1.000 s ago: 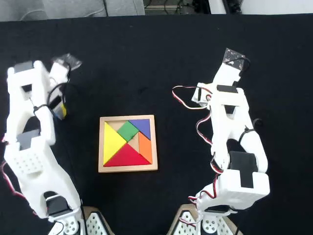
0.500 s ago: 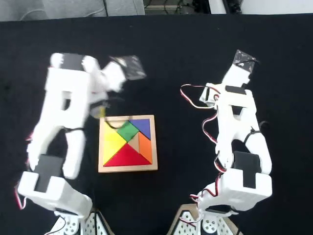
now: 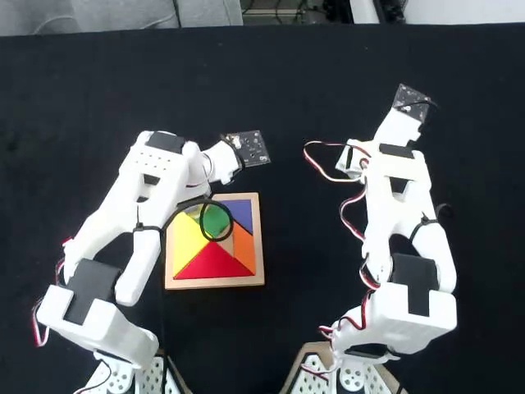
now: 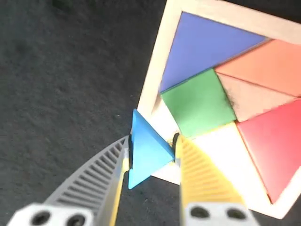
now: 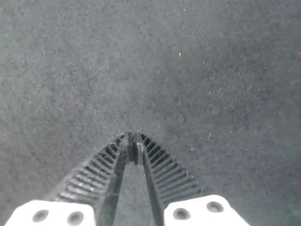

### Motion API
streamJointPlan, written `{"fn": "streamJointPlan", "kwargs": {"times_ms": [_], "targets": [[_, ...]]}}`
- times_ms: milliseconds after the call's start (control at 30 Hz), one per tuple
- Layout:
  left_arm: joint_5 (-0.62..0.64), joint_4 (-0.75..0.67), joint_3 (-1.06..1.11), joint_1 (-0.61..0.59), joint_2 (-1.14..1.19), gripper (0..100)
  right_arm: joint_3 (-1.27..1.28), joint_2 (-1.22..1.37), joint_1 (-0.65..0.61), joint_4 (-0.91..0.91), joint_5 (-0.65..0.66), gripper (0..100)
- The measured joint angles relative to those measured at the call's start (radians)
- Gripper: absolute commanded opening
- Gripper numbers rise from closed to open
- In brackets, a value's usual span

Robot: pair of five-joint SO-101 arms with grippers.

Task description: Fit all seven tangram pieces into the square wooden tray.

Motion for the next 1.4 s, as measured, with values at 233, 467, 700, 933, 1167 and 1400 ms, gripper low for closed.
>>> {"fn": "streamJointPlan", "kwargs": {"times_ms": [233,467,700,933,1167,1400], "targets": [[0.0,-0.034,0.058,0.0,0.0,11,0.0,0.0,0.0,0.0,0.0,1.1],[-0.009,-0.037,0.068,0.0,0.0,12,0.0,0.0,0.0,0.0,0.0,1.1],[-0.038,-0.037,0.092,0.0,0.0,24,0.0,0.0,0.0,0.0,0.0,1.1],[-0.038,-0.048,0.092,0.0,0.0,24,0.0,0.0,0.0,0.0,0.0,1.1],[-0.046,-0.167,0.126,0.0,0.0,24,0.0,0.0,0.0,0.0,0.0,1.1],[-0.046,-0.201,0.126,0.0,0.0,24,0.0,0.0,0.0,0.0,0.0,1.1]]}}
